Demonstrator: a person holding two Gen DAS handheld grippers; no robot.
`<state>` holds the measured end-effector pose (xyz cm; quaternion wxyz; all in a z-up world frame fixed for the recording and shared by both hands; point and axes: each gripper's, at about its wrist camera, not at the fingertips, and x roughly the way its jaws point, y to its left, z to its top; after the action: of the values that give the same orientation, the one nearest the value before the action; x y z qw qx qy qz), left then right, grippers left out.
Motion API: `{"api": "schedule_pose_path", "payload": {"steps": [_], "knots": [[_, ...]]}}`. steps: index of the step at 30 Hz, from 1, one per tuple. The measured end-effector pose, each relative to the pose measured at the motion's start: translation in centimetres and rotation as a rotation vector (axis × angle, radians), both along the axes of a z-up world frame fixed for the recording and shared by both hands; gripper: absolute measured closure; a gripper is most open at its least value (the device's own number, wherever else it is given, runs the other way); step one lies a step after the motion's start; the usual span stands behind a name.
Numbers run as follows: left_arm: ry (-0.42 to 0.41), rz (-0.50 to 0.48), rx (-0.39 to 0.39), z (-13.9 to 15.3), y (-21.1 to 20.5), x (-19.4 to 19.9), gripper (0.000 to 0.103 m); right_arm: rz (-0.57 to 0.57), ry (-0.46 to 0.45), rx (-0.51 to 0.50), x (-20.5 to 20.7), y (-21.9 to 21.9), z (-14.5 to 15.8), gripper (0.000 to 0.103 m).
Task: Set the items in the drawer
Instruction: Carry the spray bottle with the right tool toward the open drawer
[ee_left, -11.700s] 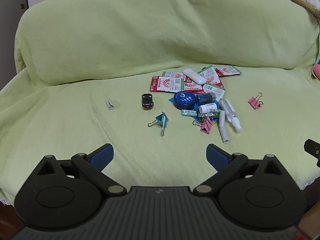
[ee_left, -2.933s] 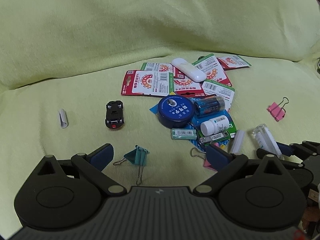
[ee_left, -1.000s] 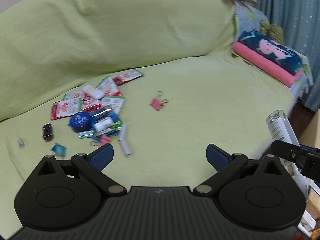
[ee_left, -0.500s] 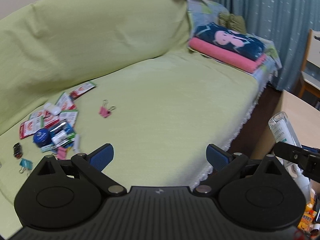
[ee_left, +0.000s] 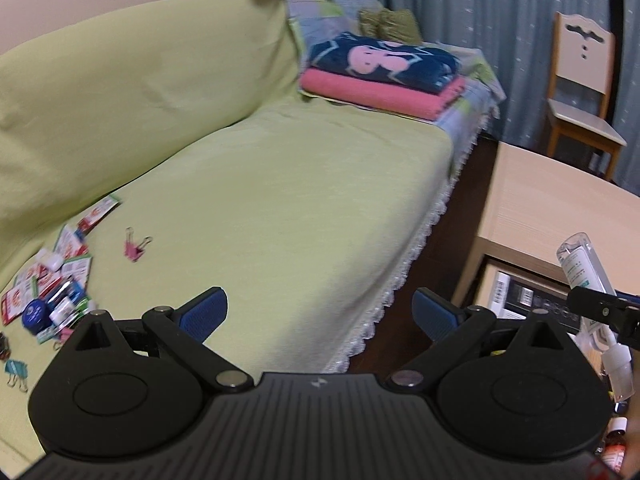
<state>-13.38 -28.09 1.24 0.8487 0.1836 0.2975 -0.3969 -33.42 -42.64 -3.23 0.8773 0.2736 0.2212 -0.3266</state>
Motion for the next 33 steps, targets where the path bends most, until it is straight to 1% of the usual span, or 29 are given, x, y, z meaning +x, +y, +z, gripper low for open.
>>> {"api": "schedule_pose_path", "payload": {"steps": [8, 17, 23, 29, 33], "knots": [[-0.011, -0.109, 0.016, -0.5, -2.9, -3.6, 0.003, -0.098, 0.014, 0.007, -4.5, -1.4, -0.8, 0.075], [0.0, -0.21, 0.031, -1.3, -4.6, -6.7, 0.003, -0.183, 0.043, 0.01, -8.5, -1.7, -1.4, 0.075], [0.01, -0.248, 0.04, -1.9, -4.8, -7.8, 0.003, -0.235, 0.084, 0.031, -11.5, -1.7, -2.1, 0.075], [0.014, -0.267, 0.05, -2.4, -5.0, -8.2, 0.003, -0.269, 0.128, 0.086, -13.9, -2.0, -3.7, 0.075], [0.017, -0.279, 0.057, -2.7, -5.2, -8.5, 0.003, -0.276, 0.153, 0.132, -14.8, -2.0, -4.9, 0.075]]}}
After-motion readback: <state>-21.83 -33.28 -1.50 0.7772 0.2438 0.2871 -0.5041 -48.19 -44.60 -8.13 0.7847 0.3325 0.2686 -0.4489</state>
